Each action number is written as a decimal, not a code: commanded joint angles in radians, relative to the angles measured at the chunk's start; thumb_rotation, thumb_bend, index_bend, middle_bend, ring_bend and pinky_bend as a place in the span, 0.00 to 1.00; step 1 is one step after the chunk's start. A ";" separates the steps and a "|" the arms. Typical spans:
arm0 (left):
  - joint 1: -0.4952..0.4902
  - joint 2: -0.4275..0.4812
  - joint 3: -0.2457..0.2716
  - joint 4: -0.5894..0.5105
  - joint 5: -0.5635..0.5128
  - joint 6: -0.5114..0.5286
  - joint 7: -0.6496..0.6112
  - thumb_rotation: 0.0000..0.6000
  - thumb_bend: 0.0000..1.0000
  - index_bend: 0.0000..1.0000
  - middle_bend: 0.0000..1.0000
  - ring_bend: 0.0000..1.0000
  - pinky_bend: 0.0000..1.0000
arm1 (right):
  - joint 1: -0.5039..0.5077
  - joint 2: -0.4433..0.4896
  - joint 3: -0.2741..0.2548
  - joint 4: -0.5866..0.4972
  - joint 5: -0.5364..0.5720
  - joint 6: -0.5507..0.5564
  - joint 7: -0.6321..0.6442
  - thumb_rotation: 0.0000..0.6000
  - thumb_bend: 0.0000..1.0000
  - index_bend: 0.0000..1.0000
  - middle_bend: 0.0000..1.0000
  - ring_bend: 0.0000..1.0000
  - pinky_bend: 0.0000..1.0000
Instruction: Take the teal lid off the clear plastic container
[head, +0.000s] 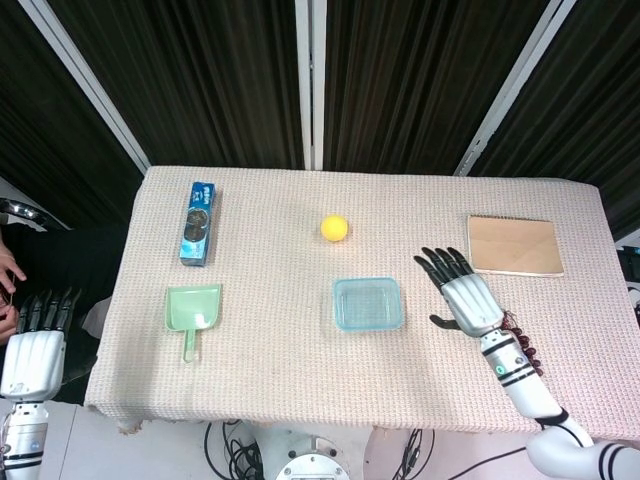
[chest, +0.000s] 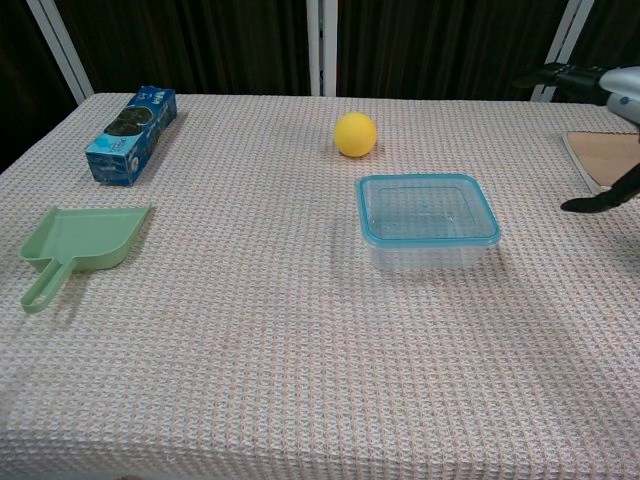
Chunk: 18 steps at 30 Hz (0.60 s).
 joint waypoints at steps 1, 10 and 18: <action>-0.003 -0.001 -0.003 0.002 -0.005 -0.004 -0.001 1.00 0.00 0.08 0.05 0.00 0.00 | 0.064 -0.078 0.018 0.086 0.002 -0.058 -0.017 1.00 0.03 0.00 0.03 0.00 0.00; -0.004 -0.002 -0.005 0.014 -0.023 -0.013 -0.014 1.00 0.00 0.08 0.05 0.00 0.00 | 0.135 -0.156 0.012 0.183 0.015 -0.109 -0.019 1.00 0.03 0.00 0.01 0.00 0.00; -0.001 -0.007 -0.001 0.022 -0.011 -0.003 -0.025 1.00 0.00 0.08 0.05 0.00 0.00 | 0.212 -0.222 -0.010 0.193 -0.059 -0.109 0.000 1.00 0.03 0.00 0.00 0.00 0.00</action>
